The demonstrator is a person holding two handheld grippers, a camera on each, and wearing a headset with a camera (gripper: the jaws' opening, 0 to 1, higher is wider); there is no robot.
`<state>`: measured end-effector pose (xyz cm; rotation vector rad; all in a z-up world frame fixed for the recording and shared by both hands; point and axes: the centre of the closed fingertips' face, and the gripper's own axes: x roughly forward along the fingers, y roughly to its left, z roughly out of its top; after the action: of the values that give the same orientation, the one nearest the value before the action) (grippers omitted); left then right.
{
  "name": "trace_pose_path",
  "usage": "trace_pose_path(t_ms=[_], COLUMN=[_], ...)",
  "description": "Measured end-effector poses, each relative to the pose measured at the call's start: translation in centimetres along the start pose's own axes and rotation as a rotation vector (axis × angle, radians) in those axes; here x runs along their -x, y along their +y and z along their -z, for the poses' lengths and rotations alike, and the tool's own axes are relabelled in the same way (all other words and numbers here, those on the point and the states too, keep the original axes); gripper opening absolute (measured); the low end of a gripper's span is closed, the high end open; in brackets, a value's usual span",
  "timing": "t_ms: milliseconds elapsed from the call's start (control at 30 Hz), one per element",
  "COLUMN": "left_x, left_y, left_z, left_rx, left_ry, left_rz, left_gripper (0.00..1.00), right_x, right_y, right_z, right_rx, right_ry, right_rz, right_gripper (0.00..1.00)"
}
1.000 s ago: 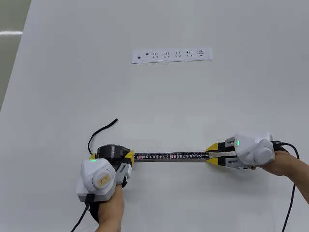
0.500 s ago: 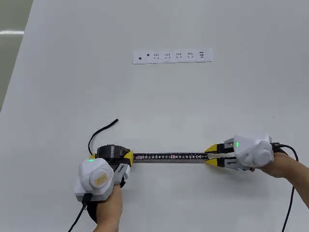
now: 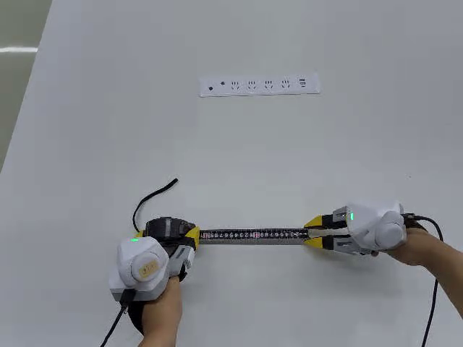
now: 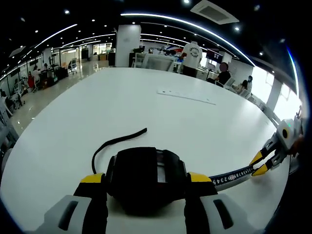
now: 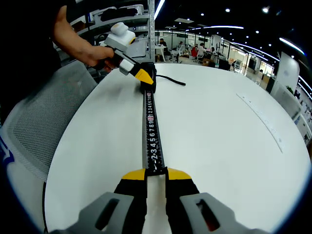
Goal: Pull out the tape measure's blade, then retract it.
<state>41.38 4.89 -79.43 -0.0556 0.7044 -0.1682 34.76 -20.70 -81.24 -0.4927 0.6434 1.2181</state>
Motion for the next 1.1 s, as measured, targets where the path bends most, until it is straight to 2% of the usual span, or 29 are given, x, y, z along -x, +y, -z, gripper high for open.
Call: trace_pose_path(t_ms=[500,1000,1100], left_x=[0.0,0.0,0.0], left_y=[0.2,0.2,0.2], left_z=[0.0,0.0,0.1], left_rx=[0.012,0.017,0.019], left_ry=[0.009,0.013,0.014], left_rz=[0.012,0.014,0.017], left_gripper=[0.61,0.61,0.61], right_x=[-1.7,-2.4,-3.0], right_y=[0.3,0.5,0.6], right_z=[-1.9,-2.7,-3.3], right_rx=[0.007,0.006,0.005], right_ry=[-0.029,-0.040,-0.046], right_rz=[-0.010,-0.013,-0.017], right_gripper=[0.11,0.11,0.11])
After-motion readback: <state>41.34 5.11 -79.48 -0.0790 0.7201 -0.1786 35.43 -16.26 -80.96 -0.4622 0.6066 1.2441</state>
